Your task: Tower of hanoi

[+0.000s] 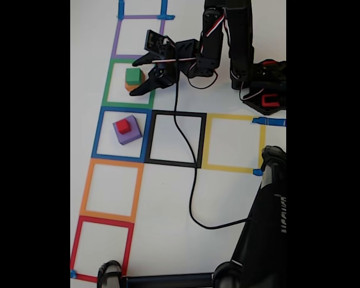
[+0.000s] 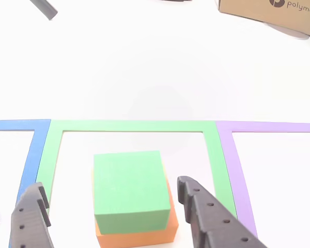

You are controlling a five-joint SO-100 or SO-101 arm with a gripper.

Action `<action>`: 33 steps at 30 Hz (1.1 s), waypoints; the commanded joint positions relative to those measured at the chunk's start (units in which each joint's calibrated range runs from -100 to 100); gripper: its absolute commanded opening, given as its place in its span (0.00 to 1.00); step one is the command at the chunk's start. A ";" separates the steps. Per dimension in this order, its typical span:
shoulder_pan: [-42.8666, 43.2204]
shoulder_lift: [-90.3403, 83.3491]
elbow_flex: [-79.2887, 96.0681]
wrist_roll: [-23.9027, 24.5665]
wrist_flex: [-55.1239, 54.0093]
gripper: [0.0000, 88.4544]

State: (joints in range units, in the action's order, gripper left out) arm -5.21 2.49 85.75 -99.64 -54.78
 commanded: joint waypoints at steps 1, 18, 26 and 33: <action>0.61 -0.03 -1.29 -0.36 -1.26 0.30; 0.51 1.02 -1.38 -0.36 -1.26 0.23; 1.09 1.34 -1.56 -0.36 -1.26 0.15; 1.56 1.34 -1.56 -0.36 -1.26 0.08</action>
State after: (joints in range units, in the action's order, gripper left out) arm -4.62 3.93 85.57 -99.64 -54.78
